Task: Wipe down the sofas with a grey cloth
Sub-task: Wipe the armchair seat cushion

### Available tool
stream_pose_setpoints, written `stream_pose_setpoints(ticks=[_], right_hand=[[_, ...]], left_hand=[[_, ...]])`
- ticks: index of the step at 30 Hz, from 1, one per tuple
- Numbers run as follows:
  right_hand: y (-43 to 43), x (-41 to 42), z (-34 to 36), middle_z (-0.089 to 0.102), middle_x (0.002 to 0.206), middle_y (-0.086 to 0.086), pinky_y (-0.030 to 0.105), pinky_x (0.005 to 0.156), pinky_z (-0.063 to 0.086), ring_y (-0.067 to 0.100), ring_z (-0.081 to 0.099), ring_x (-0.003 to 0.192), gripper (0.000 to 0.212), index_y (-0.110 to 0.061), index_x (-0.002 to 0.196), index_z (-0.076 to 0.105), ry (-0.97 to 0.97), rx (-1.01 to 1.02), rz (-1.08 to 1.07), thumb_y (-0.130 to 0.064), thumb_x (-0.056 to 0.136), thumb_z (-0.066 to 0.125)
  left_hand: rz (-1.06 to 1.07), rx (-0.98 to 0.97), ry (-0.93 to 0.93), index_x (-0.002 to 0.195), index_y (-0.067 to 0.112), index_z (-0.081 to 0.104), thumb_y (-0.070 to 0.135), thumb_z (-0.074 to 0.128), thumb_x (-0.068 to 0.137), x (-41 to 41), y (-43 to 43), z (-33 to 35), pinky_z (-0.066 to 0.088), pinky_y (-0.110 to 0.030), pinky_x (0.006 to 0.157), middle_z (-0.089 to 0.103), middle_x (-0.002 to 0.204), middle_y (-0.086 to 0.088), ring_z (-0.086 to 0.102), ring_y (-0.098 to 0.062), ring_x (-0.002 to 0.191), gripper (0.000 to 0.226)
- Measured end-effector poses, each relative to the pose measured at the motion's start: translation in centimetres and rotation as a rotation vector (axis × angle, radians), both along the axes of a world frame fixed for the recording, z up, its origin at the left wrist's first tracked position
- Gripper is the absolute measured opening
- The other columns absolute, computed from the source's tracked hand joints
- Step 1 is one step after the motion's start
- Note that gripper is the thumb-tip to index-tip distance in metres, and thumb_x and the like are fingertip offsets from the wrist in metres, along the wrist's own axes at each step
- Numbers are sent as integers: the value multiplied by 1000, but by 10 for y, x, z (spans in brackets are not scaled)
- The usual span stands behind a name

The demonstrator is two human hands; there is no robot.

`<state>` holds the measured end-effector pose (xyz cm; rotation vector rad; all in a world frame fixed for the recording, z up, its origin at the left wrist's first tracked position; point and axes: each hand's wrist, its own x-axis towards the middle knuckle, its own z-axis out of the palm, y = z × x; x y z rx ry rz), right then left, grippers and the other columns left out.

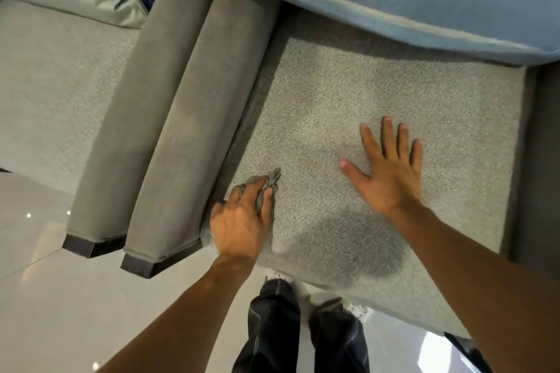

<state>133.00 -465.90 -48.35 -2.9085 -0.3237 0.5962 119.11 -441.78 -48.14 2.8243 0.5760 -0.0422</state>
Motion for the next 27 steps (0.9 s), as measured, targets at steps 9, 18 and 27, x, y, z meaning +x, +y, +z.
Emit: stream_pose_setpoints(ticks=[9, 18, 27], right_hand=[[-22, -51, 18, -28, 162, 1, 52, 122, -11, 27, -31, 147, 75, -46, 152, -19, 81, -1, 93, -79, 93, 13], [-31, -62, 3, -21, 165, -1, 47, 123, -11, 24, -26, 150, 70, -40, 157, -7, 10, 36, 103, -70, 98, 16], [-54, -80, 4, -16, 166, -2, 45, 124, -6, 18, -21, 151, 63, -39, 158, 0, -30, 100, 146, -60, 102, 20]], left_hand=[[-267, -89, 16, 142, 25, 53, 52, 33, 107, -54, -61, 14, 44, -37, 81, 72, 109, -1, 67, -23, 82, 49], [-415, -65, -249, 132, 25, 64, 42, 49, 106, -32, -86, -7, 40, -38, 77, 69, 110, 4, 61, -15, 82, 34], [-646, -93, -282, 121, 35, 67, 48, 54, 102, -38, -111, -11, 27, -32, 78, 66, 108, 14, 57, -8, 85, 27]])
